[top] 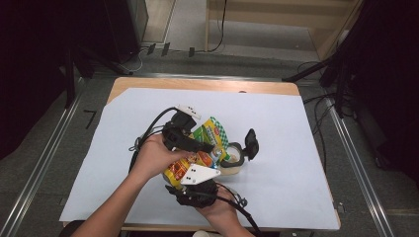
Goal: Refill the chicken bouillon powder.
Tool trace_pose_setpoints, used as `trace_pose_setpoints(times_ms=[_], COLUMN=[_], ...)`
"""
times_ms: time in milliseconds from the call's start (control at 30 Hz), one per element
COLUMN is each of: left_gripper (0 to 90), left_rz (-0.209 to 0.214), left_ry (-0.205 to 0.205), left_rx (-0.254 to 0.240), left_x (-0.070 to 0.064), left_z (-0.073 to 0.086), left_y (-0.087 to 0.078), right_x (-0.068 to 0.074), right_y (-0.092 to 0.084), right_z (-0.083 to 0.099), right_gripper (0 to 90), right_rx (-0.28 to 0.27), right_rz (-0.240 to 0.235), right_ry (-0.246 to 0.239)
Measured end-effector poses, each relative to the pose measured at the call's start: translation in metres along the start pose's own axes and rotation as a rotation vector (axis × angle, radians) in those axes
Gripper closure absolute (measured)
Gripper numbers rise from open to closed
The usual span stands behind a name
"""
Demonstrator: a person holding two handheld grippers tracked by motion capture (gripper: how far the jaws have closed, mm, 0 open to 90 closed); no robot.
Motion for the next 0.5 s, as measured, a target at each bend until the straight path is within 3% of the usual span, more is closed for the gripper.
trace_pose_setpoints(times_ms=[333, 500], left_gripper=[72.8, 68.0], left_rz=[-0.003, 0.008], left_ry=[-0.042, -0.061], left_rx=[0.048, 0.067], left_x=[0.006, 0.005], left_z=[-0.011, -0.015], left_y=[0.000, 0.001], right_x=[-0.003, -0.007], right_y=[-0.005, -0.009], right_z=[-0.015, -0.020], right_gripper=[60.3, 60.3], right_rx=[-0.056, -0.071], right_rz=[-0.040, -0.045], right_ry=[0.089, 0.112])
Point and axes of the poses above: each handheld gripper's, and its own axes: y roughly forward along the jaws, z roughly out of its underside, x roughly to its left, the point moved 9 cm from there along y, roughly forward along the jaws, and after that the axes turned 12 degrees about -z, right-handed, at the moved point
